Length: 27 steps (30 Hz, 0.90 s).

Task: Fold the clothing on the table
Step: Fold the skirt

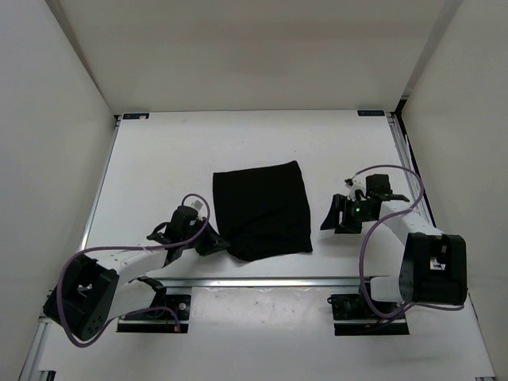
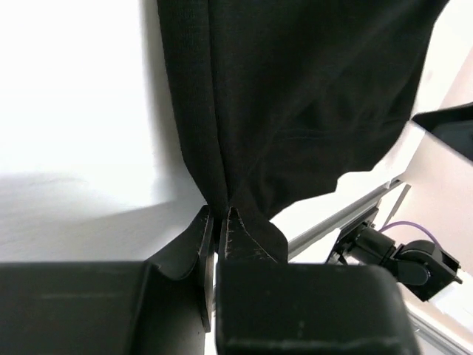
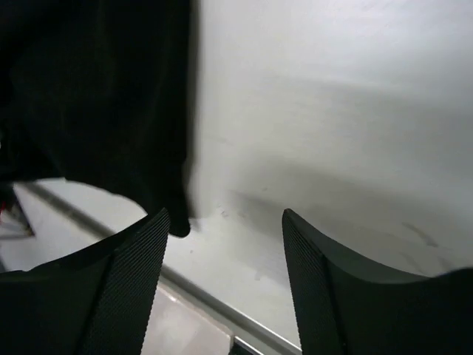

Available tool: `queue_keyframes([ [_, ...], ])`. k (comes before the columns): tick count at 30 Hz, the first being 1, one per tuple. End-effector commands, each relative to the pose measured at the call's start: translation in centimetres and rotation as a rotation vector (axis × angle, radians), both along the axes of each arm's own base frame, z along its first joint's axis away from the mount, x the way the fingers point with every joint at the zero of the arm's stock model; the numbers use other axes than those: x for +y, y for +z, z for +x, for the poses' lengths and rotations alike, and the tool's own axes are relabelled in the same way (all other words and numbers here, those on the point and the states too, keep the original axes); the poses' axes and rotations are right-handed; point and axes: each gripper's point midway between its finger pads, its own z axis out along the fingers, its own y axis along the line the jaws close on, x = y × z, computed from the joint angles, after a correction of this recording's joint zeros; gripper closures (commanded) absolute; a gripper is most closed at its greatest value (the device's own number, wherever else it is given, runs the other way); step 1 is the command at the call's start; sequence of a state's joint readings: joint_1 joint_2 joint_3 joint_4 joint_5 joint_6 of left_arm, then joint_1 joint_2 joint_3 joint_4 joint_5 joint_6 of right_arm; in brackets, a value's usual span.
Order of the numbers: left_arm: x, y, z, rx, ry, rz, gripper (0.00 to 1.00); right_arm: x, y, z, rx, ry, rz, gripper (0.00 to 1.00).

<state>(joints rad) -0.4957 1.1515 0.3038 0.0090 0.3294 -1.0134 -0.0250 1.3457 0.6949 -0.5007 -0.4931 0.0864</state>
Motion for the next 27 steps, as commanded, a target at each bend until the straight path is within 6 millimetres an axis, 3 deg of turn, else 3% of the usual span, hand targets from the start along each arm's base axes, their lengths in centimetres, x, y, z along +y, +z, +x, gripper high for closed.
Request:
queue_keyframes([
  [1, -0.6, 0.9, 0.0, -0.036, 0.001, -0.051, 1.00, 3.0, -0.5, -3.2, 0.071, 0.101, 0.140, 0.31],
  [2, -0.4, 0.7, 0.0, -0.035, 0.007, -0.045, 0.97, 3.4, -0.4, -3.4, 0.072, 0.118, 0.147, 0.26],
  [5, 0.1, 0.7, 0.3, -0.038, 0.008, -0.033, 0.84, 4.6, -0.7, -4.4, 0.083, 0.185, 0.151, 0.25],
  [7, 0.5, 0.8, 0.4, -0.043, 0.008, -0.025, 0.52, 4.7, -1.6, -5.2, 0.112, 0.205, 0.132, 0.33],
  [8, 0.9, 0.9, 0.6, -0.047, 0.021, -0.016, 0.45, 5.0, -1.7, -5.3, 0.112, 0.218, 0.129, 0.34],
  [10, 1.5, 1.2, 0.8, -0.058, 0.029, 0.008, 0.22, 5.4, -1.9, -5.5, 0.127, 0.224, 0.137, 0.40],
  [11, 1.6, 1.7, 0.9, -0.072, 0.036, 0.010, 0.18, 5.5, -2.1, -5.6, 0.118, 0.243, 0.125, 0.41],
  [16, 1.7, 2.6, 0.4, -0.075, 0.070, -0.027, 0.18, 5.9, -2.9, -6.1, 0.152, 0.259, 0.124, 0.49],
  [22, 0.0, 1.4, -2.8, -0.014, 0.033, -0.064, 0.21, 6.6, -3.3, -5.3, 0.187, 0.269, 0.144, 0.60],
  [27, -0.2, 1.2, -3.2, 0.003, 0.000, -0.039, 0.21, 7.2, -3.1, -4.9, 0.170, 0.300, 0.139, 0.67],
])
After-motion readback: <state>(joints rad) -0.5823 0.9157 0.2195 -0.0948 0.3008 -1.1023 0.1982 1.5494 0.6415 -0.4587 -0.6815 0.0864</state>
